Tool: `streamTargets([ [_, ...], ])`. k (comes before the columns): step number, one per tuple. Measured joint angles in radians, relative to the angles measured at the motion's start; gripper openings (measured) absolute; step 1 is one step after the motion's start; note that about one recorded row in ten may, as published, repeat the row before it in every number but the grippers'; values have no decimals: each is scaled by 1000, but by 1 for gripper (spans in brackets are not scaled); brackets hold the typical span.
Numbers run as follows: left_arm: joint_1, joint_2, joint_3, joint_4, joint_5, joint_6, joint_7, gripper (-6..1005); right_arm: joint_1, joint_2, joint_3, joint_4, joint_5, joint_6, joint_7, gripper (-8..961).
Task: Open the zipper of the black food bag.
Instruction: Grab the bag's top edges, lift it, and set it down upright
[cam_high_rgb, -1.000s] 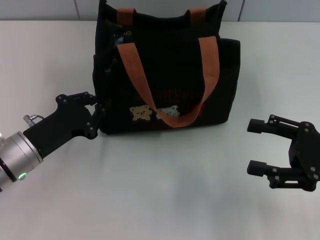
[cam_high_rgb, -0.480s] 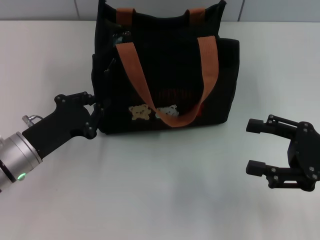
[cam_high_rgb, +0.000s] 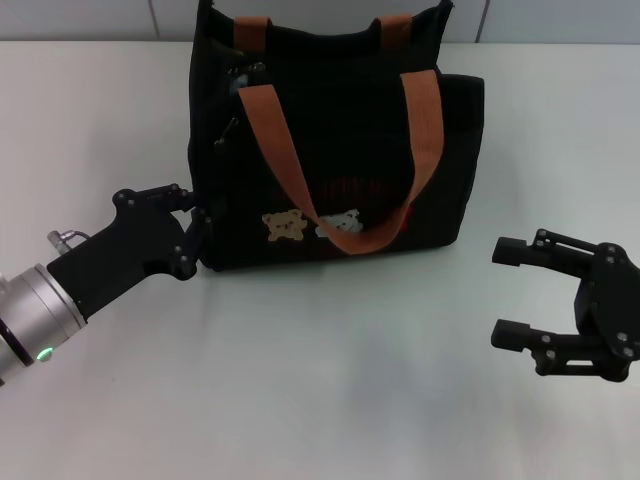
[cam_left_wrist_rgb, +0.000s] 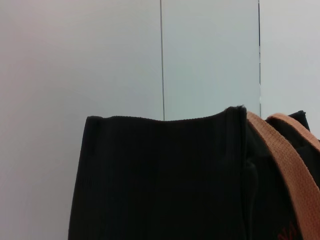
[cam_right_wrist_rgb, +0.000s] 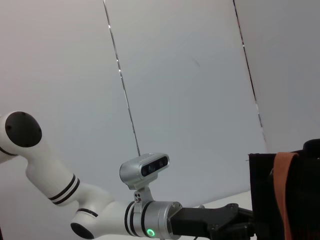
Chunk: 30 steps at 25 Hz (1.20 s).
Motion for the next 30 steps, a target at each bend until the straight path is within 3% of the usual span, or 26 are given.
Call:
streamTargets([
  [10,2,1,-4,0,-3,1,2,112,4,4,1,1,1,20,0,855],
  [15,33,13,-8,51,-4,65,-42,111,-3,4,25,2,12,19,0,855],
  [19,82,23,-75,279,-7,184,-212,111,-8,1,91,2,13,12,2,855],
  [20,82,23,-75,279,-7,184,-212,111,-9,-1,113,4,13,11,2,855],
  [22,74,37,-95,429,-7,241,-334,110,-12,-3,147,12,14,10,2,855],
  [24,67,39,-93,483,-7,261,-369,110,-16,-4,159,16,17,10,2,855],
  [26,51,37,-77,597,-7,305,-437,110,-18,-4,161,17,21,10,2,854],
  [27,41,26,-35,710,-5,340,-497,110,-21,-5,164,18,26,9,2,854],
  [28,41,26,-35,710,-5,340,-497,110,-23,-5,168,19,32,9,2,854],
  [30,37,8,62,862,-8,390,-558,109,-26,-4,180,22,41,9,2,854],
])
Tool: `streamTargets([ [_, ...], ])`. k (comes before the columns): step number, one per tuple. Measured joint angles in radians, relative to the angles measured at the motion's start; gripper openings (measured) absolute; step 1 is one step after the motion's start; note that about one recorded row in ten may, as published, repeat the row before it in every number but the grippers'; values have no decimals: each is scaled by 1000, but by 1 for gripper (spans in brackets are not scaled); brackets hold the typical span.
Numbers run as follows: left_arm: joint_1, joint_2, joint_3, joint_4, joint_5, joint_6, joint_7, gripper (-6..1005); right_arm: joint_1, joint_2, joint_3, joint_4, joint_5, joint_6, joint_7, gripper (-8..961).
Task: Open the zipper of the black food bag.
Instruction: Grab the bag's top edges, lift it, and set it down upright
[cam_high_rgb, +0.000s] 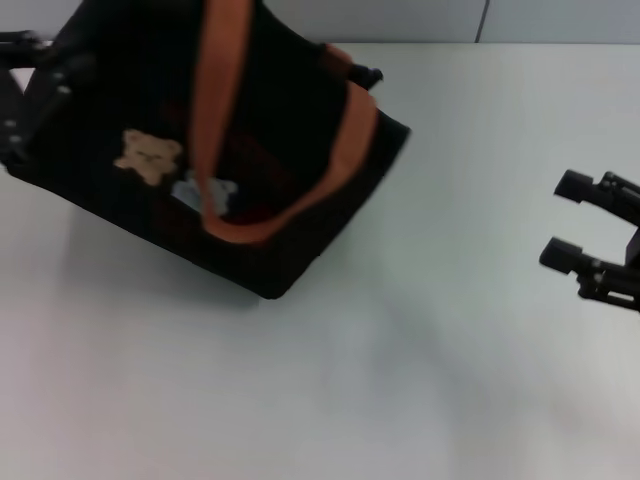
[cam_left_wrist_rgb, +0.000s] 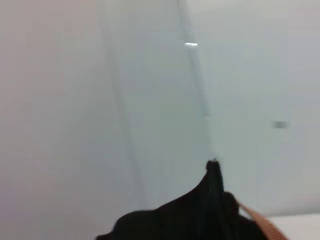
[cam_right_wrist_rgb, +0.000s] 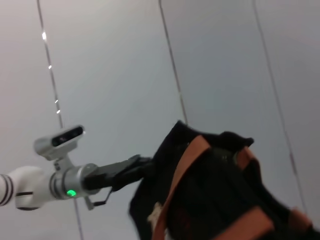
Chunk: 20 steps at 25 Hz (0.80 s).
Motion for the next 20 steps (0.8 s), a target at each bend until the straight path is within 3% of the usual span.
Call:
streamTargets([
  [3,0,-5,73,60,-17,27,-22,109,-7,0,19,19,36,2,0,854],
  [7,4,-6,292,134,-95,26,-46,108,-21,-2,33,77,131,34,0,854],
  [20,-14,-6,589,153,-101,-128,-55,106,-31,3,34,103,145,141,14,855],
])
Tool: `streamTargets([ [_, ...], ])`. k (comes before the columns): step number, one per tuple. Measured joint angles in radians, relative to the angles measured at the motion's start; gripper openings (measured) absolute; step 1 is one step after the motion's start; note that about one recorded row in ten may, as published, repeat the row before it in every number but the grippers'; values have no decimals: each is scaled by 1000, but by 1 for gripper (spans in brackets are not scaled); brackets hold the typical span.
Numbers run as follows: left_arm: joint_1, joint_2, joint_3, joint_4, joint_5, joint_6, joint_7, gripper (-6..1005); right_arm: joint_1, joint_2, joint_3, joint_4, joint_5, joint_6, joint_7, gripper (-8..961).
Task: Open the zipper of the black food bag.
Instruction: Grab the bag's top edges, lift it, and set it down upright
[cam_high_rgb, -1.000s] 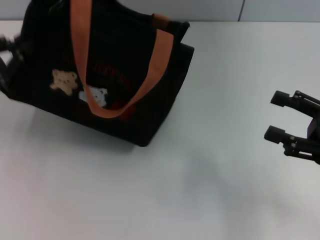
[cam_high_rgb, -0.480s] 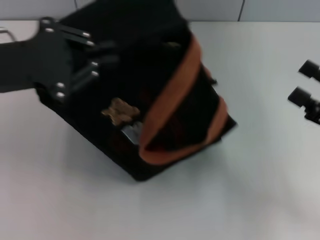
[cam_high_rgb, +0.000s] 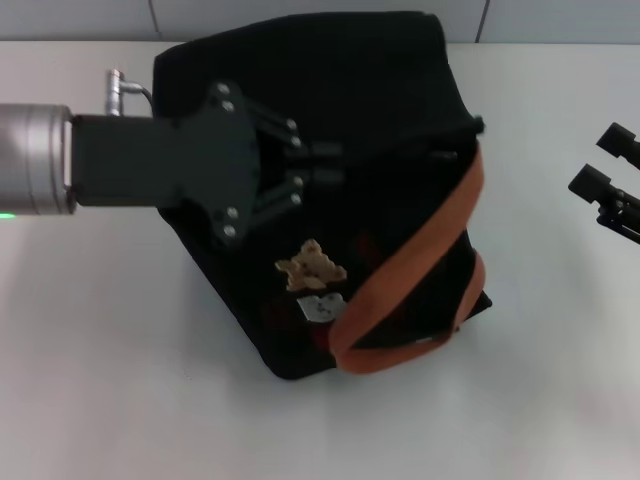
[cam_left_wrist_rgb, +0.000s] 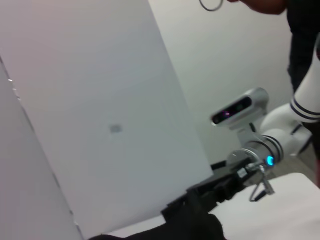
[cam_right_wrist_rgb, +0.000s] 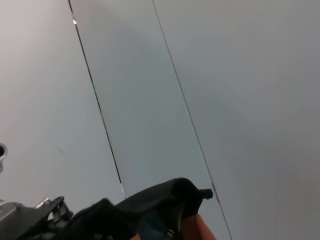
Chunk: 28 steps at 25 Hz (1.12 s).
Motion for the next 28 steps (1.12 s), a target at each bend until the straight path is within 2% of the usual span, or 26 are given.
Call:
streamTargets([
  [4,4,2,26,1,2,8,0,106,-1,-12,1,0,0,25,122,855],
  [7,15,1,39,6,0,19,5,107,15,-29,-6,1,-1,41,357,855],
  [8,19,1,43,8,-2,20,7,107,29,-30,-12,0,-6,30,444,855],
  [11,23,-1,54,3,-7,18,13,105,52,-25,-29,2,-12,10,503,854],
  [12,23,-1,54,3,-7,18,13,105,52,-25,-29,2,-12,10,503,850],
  [15,24,-2,72,-7,-11,9,28,105,67,2,-32,6,-7,6,500,838],
  [16,24,-2,72,-7,-11,9,28,105,67,2,-32,6,-7,6,500,834],
  [17,22,-4,80,-24,-15,5,39,105,80,11,-33,33,-6,11,465,830],
  [22,15,-5,85,-59,-18,-2,57,105,103,11,-34,133,-6,45,337,702],
  [28,19,-5,87,-65,-18,-5,62,105,108,11,-38,137,-7,72,295,579],
])
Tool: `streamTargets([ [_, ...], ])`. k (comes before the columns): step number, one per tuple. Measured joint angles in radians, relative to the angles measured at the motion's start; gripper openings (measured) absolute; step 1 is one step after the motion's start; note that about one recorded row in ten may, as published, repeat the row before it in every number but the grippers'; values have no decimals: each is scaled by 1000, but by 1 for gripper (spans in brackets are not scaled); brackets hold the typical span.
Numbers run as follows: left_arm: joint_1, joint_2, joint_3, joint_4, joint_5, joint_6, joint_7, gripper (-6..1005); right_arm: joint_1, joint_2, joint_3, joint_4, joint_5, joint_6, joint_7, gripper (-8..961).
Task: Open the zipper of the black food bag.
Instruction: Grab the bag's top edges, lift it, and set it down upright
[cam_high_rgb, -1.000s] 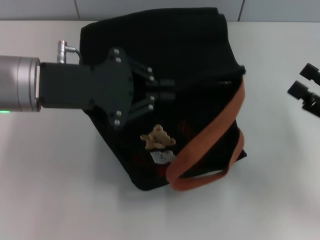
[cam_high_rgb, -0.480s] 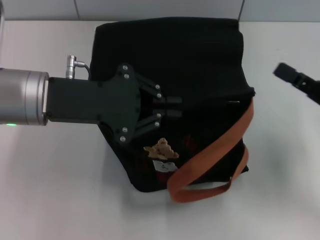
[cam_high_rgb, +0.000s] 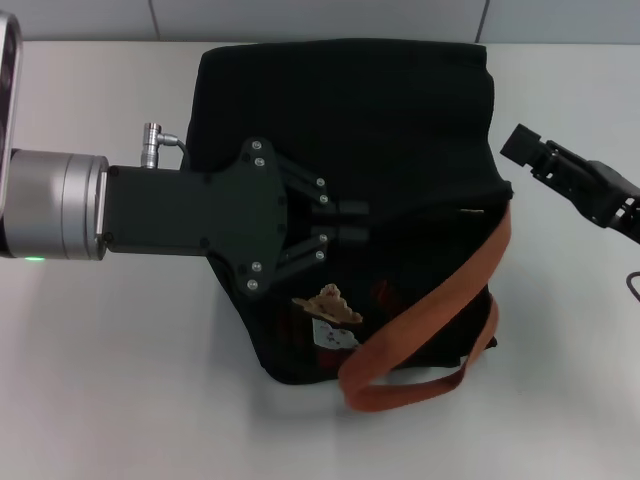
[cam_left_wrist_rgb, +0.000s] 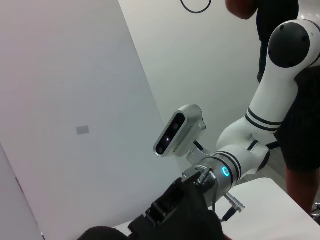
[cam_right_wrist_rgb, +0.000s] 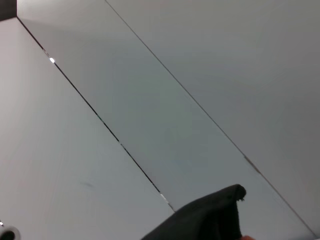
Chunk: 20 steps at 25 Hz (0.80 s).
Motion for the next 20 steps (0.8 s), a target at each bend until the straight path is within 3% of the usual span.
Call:
streamTargets([
  [6,-2,0,0,-17,-3,-4,11,105,-3,2,-2,4,-4,20,-35,456],
  [12,-7,0,0,-36,-6,-5,24,105,13,1,-22,13,-6,12,-35,395],
  [20,0,0,0,-42,-10,-6,29,106,50,3,-55,27,-6,20,-35,397],
])
